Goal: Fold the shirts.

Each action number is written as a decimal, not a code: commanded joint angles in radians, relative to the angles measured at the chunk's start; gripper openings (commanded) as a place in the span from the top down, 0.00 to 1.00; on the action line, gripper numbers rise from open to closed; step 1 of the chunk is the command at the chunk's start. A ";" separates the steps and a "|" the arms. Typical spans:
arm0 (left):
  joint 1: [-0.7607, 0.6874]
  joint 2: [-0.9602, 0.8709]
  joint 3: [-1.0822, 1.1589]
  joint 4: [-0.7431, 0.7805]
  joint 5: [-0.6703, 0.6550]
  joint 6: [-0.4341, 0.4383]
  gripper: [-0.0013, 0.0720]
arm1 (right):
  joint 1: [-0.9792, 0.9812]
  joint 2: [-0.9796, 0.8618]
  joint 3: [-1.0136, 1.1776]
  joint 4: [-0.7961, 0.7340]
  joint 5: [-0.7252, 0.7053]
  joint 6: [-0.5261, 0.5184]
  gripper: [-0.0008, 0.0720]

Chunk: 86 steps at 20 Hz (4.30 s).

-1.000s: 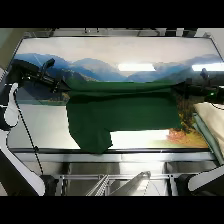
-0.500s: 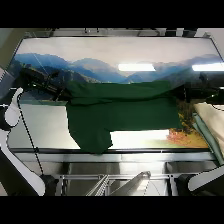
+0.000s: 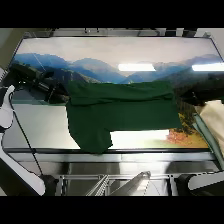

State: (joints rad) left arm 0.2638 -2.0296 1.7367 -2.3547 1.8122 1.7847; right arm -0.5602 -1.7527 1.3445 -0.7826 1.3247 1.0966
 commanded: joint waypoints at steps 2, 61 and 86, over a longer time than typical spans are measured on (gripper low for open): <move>0.045 0.246 -0.362 0.060 -0.012 -0.026 0.18 | -0.079 0.152 -0.065 -0.192 0.061 0.093 0.12; 0.219 0.892 -1.225 -0.112 -0.295 0.204 0.94 | -0.221 0.357 -0.477 -0.092 0.228 -0.030 0.96; -0.082 -0.036 -0.041 -0.072 -0.230 0.050 0.95 | 0.076 0.015 -0.348 0.315 -0.333 -0.263 0.96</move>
State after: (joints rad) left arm 0.1894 -2.0209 1.6619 -2.4401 1.5723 1.8244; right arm -0.4900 -1.7180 0.9943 -0.4549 1.0107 0.8478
